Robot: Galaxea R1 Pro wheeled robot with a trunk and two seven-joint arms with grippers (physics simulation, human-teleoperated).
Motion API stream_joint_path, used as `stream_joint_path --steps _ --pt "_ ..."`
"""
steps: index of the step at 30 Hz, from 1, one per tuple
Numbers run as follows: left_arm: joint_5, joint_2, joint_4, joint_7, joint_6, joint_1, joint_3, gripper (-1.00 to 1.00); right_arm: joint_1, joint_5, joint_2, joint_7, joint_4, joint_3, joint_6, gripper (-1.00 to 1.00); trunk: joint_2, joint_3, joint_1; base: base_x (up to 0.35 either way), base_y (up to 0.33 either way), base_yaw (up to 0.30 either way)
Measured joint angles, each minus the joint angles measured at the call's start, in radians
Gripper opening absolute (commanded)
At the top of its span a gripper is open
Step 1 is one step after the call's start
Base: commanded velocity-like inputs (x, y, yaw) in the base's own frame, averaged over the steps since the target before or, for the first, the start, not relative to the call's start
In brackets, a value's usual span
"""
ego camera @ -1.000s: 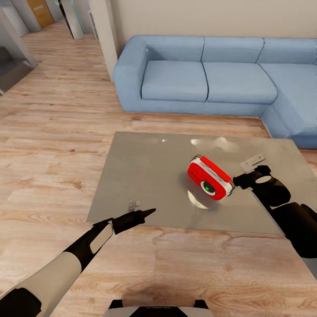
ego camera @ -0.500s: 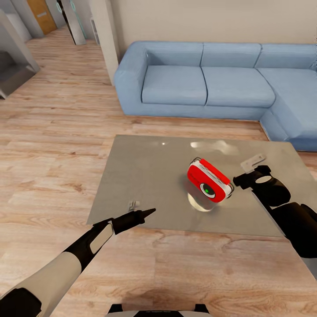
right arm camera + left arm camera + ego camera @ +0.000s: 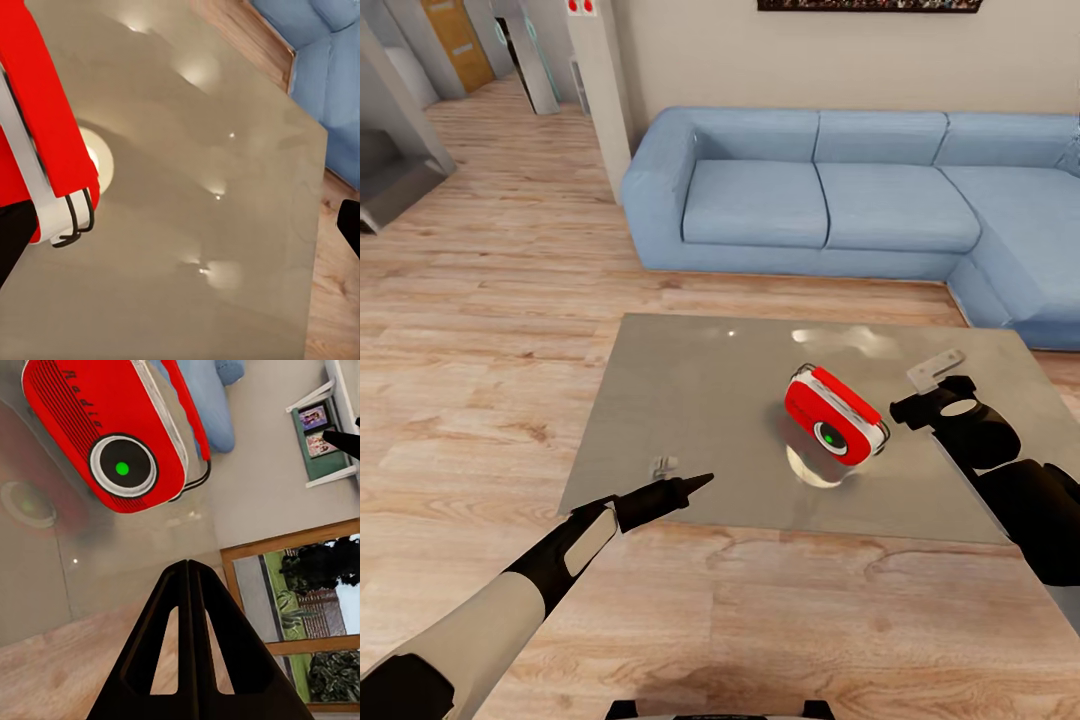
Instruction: Turn on the radio receiver that's on the table in the living room.
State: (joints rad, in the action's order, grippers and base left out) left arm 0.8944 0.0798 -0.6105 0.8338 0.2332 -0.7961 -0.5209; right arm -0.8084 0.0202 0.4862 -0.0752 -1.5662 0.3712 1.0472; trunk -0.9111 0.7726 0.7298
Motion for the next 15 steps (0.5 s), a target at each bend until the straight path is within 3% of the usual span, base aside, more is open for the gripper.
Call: stream_joint_path --steps 15 --pt "0.000 0.000 0.000 -0.001 0.000 0.000 0.000 -1.00 0.000 0.000 0.000 -0.001 0.002 0.000 0.000 1.00 0.000 -0.023 0.000 0.000 0.000 0.008"
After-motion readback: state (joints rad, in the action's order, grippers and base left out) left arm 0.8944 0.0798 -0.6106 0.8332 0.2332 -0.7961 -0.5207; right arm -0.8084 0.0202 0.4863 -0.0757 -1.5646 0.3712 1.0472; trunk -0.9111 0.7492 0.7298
